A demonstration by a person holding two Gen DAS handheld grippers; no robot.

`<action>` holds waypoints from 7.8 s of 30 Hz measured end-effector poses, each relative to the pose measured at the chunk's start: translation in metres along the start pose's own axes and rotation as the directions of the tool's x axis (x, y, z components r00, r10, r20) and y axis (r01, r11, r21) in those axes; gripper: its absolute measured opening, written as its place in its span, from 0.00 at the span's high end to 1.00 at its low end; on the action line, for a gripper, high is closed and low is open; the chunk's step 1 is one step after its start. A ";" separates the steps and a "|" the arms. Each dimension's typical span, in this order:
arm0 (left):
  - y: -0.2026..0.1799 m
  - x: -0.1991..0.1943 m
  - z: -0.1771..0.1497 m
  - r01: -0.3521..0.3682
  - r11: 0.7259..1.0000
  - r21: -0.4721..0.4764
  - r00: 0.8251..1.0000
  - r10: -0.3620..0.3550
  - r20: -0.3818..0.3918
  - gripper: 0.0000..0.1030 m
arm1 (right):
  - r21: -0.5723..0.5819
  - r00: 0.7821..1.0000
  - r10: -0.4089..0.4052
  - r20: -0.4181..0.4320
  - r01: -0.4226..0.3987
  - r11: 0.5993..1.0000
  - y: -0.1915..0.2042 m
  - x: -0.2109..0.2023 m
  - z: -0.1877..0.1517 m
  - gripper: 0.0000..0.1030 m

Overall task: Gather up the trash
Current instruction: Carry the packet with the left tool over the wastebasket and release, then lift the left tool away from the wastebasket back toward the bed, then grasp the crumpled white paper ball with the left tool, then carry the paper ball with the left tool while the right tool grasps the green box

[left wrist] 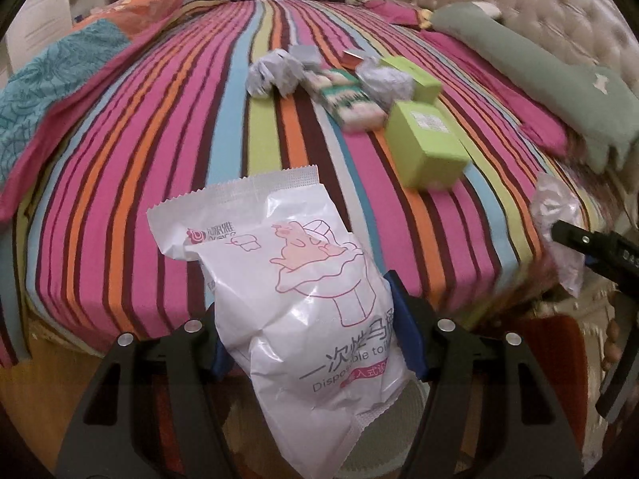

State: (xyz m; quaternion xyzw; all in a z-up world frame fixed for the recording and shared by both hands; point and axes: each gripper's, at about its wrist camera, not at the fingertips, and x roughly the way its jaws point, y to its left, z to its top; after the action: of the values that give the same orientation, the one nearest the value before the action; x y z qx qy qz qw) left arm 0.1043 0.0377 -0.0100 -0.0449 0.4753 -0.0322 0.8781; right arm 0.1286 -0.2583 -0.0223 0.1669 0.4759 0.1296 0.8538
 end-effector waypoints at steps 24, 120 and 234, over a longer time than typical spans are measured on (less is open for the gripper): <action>-0.038 0.055 -0.110 0.057 0.998 0.024 0.941 -0.045 -0.336 0.38 | 0.101 0.921 0.014 -0.389 0.027 0.995 0.015 0.069 -0.111 0.26; -0.005 0.032 -0.077 0.044 0.992 -0.115 0.982 -0.064 -0.176 0.14 | 0.017 0.992 -0.095 -0.088 0.097 0.995 0.032 0.041 -0.081 0.08; 0.051 0.051 0.104 0.051 0.997 -0.055 0.996 -0.047 0.078 0.40 | -0.101 0.984 -0.157 0.090 0.165 0.981 0.060 0.052 0.052 0.45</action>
State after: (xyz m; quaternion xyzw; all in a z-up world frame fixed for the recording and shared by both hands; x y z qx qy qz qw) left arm 0.2202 0.0879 -0.0014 -0.0825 0.4406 -0.0384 0.8931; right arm 0.1957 -0.1921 -0.0123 0.0864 0.4447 0.0787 0.8880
